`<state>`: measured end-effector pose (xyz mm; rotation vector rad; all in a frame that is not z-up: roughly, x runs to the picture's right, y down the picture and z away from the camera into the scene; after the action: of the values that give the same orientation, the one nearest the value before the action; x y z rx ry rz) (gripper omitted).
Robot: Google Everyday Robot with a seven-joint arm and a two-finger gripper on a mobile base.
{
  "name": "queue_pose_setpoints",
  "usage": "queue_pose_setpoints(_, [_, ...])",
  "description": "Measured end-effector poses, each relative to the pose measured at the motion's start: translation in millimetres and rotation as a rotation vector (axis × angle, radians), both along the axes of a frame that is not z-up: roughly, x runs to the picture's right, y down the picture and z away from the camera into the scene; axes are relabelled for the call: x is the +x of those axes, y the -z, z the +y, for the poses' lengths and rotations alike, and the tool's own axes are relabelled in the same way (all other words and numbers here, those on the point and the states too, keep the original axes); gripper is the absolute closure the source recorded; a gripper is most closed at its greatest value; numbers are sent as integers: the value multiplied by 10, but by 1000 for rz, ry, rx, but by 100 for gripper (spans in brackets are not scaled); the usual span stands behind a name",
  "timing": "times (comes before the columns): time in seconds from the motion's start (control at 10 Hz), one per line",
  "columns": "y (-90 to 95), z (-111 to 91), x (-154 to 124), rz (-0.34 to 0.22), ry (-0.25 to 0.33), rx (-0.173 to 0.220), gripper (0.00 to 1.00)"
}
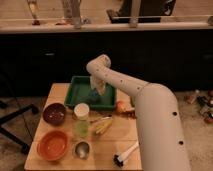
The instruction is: Wipe tray with sponge
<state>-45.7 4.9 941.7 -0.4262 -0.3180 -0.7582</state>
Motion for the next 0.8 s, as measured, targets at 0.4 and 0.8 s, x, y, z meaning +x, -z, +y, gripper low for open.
queue_pose_setpoints(0.4, [-104, 16, 52, -44, -101, -25, 100])
queue_pose_setpoints(0.8, [-194, 97, 100, -93, -170, -64, 100])
